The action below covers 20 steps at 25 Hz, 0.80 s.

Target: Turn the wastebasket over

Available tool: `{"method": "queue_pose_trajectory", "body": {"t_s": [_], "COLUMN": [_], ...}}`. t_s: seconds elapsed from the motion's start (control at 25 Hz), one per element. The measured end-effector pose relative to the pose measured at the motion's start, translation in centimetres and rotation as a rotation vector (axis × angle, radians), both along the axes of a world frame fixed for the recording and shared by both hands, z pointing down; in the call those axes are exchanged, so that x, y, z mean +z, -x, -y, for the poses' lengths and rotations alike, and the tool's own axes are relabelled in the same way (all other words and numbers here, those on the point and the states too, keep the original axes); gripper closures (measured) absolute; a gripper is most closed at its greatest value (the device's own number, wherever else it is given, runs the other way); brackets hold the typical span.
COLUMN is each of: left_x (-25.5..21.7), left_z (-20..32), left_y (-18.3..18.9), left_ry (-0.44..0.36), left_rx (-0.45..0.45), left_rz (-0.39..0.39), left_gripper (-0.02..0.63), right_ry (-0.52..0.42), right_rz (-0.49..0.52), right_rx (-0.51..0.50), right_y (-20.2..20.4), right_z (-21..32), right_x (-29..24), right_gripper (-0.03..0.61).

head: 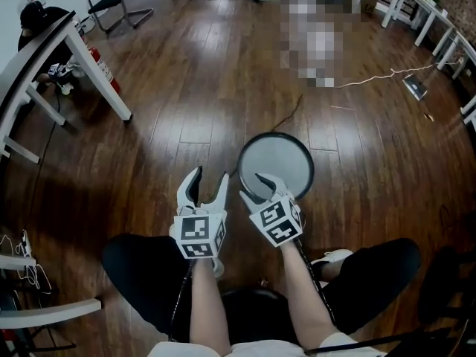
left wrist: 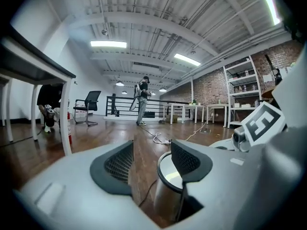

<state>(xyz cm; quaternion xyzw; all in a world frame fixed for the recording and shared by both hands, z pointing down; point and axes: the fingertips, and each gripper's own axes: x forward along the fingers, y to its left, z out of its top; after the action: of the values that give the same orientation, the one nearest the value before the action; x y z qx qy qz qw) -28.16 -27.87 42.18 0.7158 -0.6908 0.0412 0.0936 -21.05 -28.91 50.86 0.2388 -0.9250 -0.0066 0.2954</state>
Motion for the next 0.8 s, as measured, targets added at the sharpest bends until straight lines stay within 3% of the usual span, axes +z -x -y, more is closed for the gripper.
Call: {"method": "queue_pose_trajectory", "body": {"t_s": [0.2,0.28,0.44,0.6,0.8], "left_x": [0.2,0.2,0.5,0.1,-0.7], "left_z": [0.4,0.4,0.8,1.3,1.9], "left_y": [1.7,2.5,3.3,3.5,3.9], "left_ry": [0.002,-0.001,0.007,-0.002,-0.027], "left_rx": [-0.04,-0.064,-0.087,-0.088,-0.101], "left_rz": [-0.012,-0.017,-0.018,-0.021,-0.035], "left_gripper": [0.354,0.354,0.354,0.365,0.38], "right_ry": [0.038,0.03,0.028,0.142,0.172], "right_rz": [-0.174,-0.25,-0.307,-0.208,-0.055], "right_rx": [-0.05,-0.067,-0.073,-0.068,-0.061], "right_y": [2.7,2.9,3.4,3.8,3.2], "right_z": [1.2,1.6,1.9,1.3,2.0], "right_x": [5.5,7.2,7.9,6.9,3.4], "right_gripper": [0.368,0.398,0.439,0.479,0.505]}}
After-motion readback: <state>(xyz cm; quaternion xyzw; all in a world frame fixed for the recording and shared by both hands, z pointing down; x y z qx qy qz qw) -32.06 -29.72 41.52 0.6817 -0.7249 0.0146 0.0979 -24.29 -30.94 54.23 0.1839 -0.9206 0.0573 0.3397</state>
